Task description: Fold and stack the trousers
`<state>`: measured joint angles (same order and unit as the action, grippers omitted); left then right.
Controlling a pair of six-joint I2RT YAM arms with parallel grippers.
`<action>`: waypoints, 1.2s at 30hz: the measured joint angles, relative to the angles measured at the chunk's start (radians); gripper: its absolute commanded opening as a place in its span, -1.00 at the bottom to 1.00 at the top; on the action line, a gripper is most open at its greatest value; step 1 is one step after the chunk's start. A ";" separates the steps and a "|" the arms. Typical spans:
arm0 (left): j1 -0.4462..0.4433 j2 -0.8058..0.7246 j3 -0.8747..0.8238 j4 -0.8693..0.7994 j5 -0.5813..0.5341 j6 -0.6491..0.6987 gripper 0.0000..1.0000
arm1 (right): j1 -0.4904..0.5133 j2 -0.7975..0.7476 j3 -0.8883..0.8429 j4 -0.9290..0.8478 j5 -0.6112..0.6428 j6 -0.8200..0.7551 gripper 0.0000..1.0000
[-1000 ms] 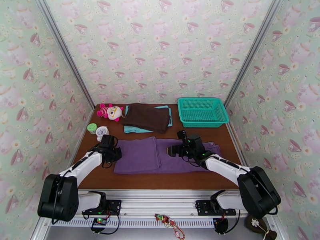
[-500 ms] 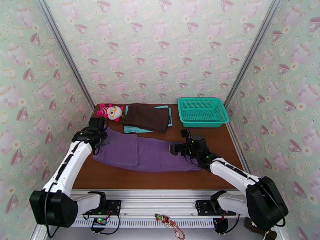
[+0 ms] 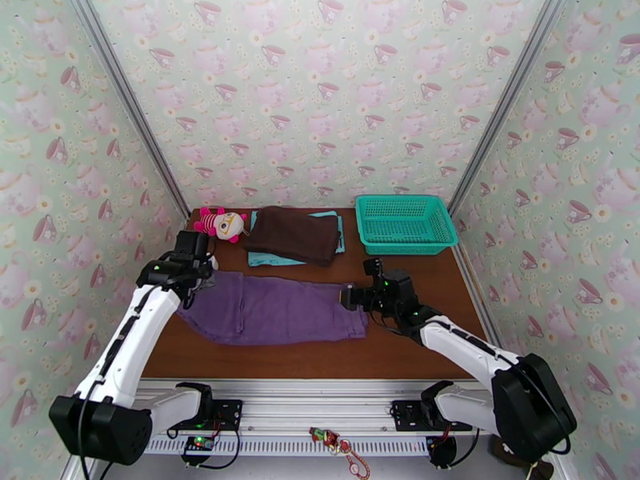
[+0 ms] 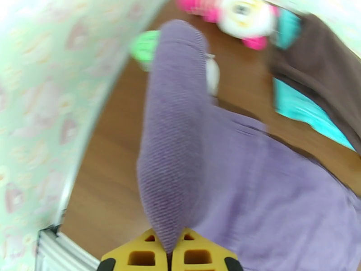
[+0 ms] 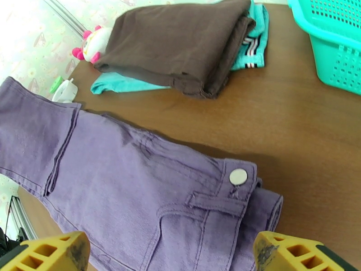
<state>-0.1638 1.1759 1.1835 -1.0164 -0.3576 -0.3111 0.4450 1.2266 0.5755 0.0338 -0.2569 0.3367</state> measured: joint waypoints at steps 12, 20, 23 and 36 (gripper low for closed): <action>-0.324 0.043 -0.133 0.232 0.107 -0.328 -1.00 | -0.084 0.080 0.011 -0.063 0.047 0.054 0.78; -0.502 0.234 -0.060 0.304 0.077 -0.468 -1.00 | -0.087 0.201 0.058 -0.111 0.037 0.059 0.48; -0.551 0.275 -0.025 0.317 0.059 -0.487 -1.00 | -0.087 0.231 0.062 -0.135 0.026 0.059 0.34; -0.717 0.416 0.084 0.342 0.005 -0.574 -1.00 | -0.098 0.385 0.128 -0.144 -0.100 0.058 -0.69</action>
<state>-0.8810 1.5917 1.2675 -0.6746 -0.3523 -0.8852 0.3473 1.6112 0.7033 -0.1101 -0.3569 0.3943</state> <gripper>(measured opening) 0.070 0.206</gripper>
